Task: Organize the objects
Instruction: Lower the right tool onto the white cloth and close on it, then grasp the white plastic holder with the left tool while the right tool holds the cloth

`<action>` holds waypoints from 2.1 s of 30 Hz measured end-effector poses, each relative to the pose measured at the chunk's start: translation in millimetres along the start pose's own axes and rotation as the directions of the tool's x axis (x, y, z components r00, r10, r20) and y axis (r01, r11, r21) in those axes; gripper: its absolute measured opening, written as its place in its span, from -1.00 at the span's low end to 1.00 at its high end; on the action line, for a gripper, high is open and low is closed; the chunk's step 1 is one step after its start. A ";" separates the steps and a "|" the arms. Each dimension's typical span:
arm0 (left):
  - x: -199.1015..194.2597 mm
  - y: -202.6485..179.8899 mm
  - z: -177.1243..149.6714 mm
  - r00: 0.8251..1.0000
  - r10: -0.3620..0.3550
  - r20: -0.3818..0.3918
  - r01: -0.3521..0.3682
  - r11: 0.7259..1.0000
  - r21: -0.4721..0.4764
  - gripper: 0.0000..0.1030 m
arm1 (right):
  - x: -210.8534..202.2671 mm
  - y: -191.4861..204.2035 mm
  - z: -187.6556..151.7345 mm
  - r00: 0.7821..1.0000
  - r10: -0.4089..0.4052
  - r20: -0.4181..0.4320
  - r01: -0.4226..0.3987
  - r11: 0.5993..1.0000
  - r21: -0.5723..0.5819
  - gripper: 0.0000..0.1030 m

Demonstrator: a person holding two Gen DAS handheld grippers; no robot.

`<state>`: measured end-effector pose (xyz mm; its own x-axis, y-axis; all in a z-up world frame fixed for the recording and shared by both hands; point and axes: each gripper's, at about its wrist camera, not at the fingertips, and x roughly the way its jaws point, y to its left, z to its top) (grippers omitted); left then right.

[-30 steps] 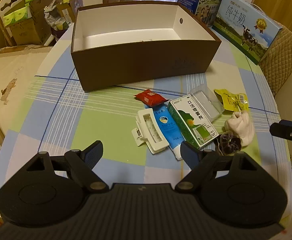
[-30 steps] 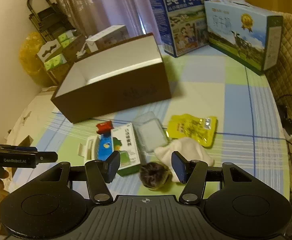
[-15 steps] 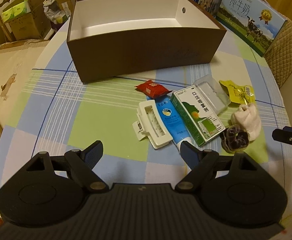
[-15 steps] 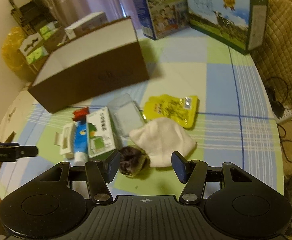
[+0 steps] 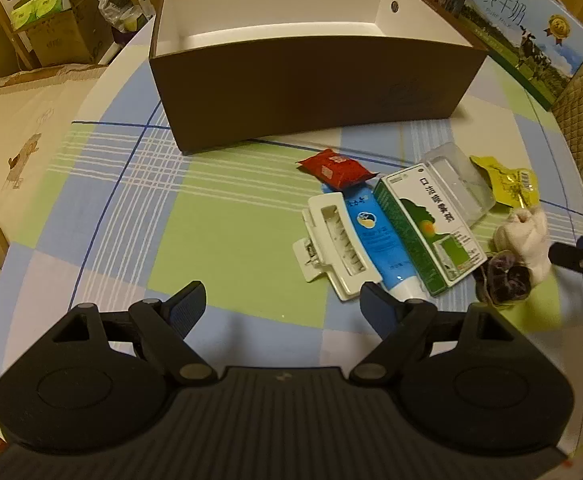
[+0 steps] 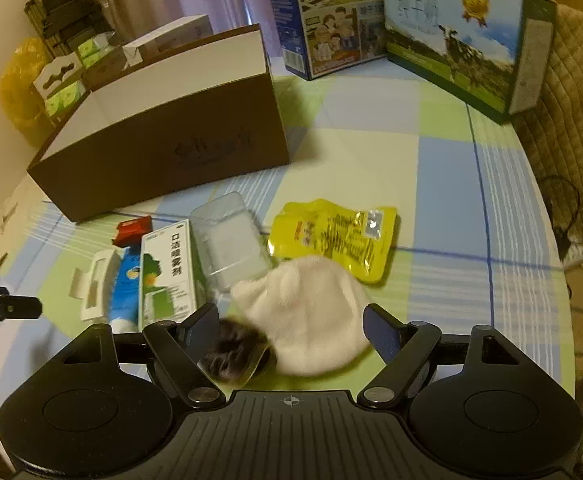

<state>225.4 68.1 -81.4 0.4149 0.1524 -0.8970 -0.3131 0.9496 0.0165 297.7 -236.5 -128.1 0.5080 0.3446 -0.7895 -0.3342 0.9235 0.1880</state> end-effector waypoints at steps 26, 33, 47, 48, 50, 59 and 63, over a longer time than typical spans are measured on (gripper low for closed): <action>37.5 -1.6 15.1 0.999 -0.038 -0.026 0.038 0.999 0.003 0.57 | 40.8 -10.3 -4.6 1.000 -0.025 -0.007 0.024 0.999 -0.038 -0.20; 58.4 -16.4 22.4 0.998 -0.054 -0.044 0.054 0.998 0.009 0.44 | 24.5 -28.8 -11.5 0.996 -0.084 -0.024 0.085 0.996 0.033 -0.21; 79.6 -5.3 28.8 0.998 -0.030 -0.055 0.033 0.998 0.044 -0.26 | 13.0 -43.5 -18.5 0.995 -0.100 -0.023 0.102 0.991 0.081 -0.21; 79.5 -3.4 29.0 0.998 -0.032 -0.056 0.035 0.998 0.047 -0.26 | 13.9 -43.6 -18.5 0.995 -0.099 -0.023 0.101 0.992 0.081 -0.21; 80.0 0.1 30.4 0.998 -0.039 -0.057 0.042 0.998 0.053 -0.26 | 14.9 -44.1 -18.4 0.995 -0.097 -0.024 0.099 0.992 0.080 -0.21; 83.2 -5.2 31.9 0.999 -0.021 -0.034 0.024 0.996 0.086 -0.26 | 15.5 -42.5 -19.5 0.995 -0.099 -0.022 0.100 0.992 0.072 -0.21; 81.5 -6.4 28.5 0.999 -0.014 -0.037 0.017 0.995 0.098 -0.28 | 15.1 -40.0 -20.3 0.995 -0.102 -0.020 0.103 0.993 0.053 -0.21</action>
<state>285.5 82.3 -142.1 0.3871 0.1292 -0.9129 -0.2205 0.9744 0.0445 302.6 -271.7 -159.4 0.5234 0.2449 -0.8162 -0.2373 0.9618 0.1364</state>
